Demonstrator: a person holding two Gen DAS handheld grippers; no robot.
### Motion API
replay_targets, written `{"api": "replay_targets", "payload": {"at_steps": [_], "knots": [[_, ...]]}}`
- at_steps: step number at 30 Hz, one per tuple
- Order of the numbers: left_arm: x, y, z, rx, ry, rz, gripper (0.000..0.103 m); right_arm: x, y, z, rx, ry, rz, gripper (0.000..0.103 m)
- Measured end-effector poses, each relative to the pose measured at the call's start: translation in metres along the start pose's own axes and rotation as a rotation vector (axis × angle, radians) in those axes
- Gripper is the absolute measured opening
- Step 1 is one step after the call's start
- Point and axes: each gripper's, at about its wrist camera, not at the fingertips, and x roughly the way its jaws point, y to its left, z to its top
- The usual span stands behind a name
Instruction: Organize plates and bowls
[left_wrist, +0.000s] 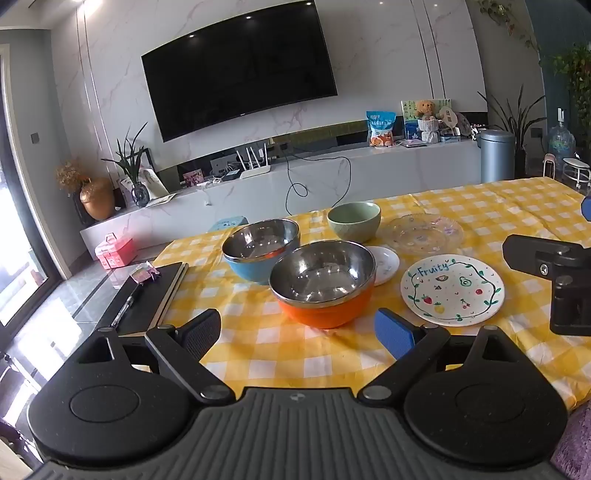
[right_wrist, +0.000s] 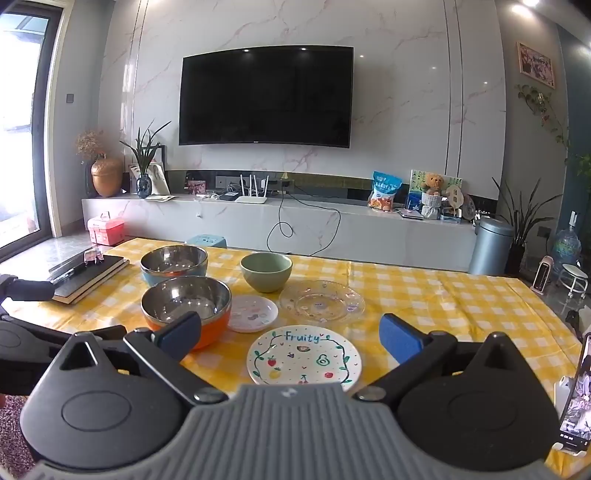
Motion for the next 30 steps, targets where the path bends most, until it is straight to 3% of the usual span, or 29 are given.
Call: {"api": "replay_targets", "payload": {"at_steps": [30], "knots": [[0.008, -0.005, -0.01, 0.001, 0.013, -0.003, 0.103, 0.005, 0.007, -0.003, -0.007, 0.014, -0.001, 0.101]]}}
